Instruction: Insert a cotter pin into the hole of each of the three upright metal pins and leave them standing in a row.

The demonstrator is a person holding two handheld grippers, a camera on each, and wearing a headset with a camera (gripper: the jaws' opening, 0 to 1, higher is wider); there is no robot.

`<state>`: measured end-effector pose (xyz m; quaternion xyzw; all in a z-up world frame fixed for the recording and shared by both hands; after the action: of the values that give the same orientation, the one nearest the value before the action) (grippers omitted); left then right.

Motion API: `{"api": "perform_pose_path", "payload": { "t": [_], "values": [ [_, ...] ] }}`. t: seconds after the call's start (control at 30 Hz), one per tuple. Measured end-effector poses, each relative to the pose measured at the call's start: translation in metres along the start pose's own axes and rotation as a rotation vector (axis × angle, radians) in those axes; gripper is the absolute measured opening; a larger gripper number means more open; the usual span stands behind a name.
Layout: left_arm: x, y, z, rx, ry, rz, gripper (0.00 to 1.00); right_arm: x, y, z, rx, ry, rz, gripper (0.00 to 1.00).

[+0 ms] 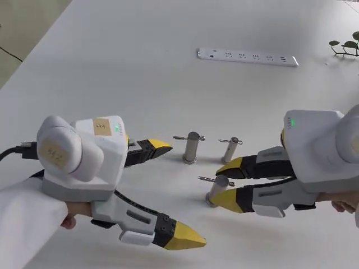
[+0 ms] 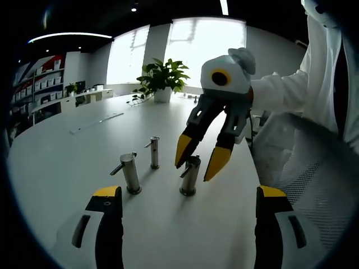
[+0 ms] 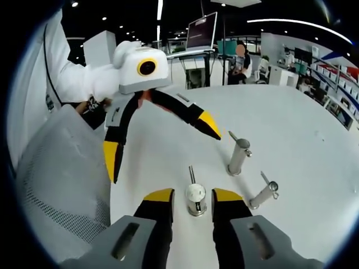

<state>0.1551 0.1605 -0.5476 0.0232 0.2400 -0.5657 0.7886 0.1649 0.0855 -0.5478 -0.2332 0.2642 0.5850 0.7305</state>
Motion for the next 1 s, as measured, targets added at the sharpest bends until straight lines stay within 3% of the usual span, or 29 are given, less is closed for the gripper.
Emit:
{"api": "perform_pose_path", "payload": {
  "t": [0.13,0.33,0.67,0.8,1.0],
  "values": [
    [-0.004,0.002,0.001,-0.012,-0.010,0.038,0.99,0.003,0.001,0.001,0.017,-0.005,0.010,0.15],
    [-0.009,0.000,0.006,-0.036,-0.050,0.056,0.99,0.004,0.000,0.001,0.018,-0.004,0.016,0.14],
    [-0.015,-0.006,-0.003,-0.049,-0.029,0.058,0.99,0.004,-0.001,0.001,0.000,-0.001,0.007,0.09],
    [-0.015,-0.007,-0.004,-0.060,-0.031,0.059,0.99,0.003,0.000,0.001,-0.056,0.009,-0.003,0.09],
    [-0.016,-0.007,-0.004,-0.061,-0.029,0.060,0.98,0.002,-0.001,0.001,-0.065,0.016,-0.019,0.08]
  ]
}}
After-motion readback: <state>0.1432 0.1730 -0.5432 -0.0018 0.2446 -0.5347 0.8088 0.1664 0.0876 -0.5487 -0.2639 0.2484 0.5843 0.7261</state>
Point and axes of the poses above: the centre of the closed fingertips' face, and the gripper's own axes: x roughly forward along the fingers, y roughly to its left, z roughly out of its top, the point moved 3 cm from there along -x, roughly backward along the fingers, and after that the axes turned 6 degrees about -x, right-handed, at the moved point
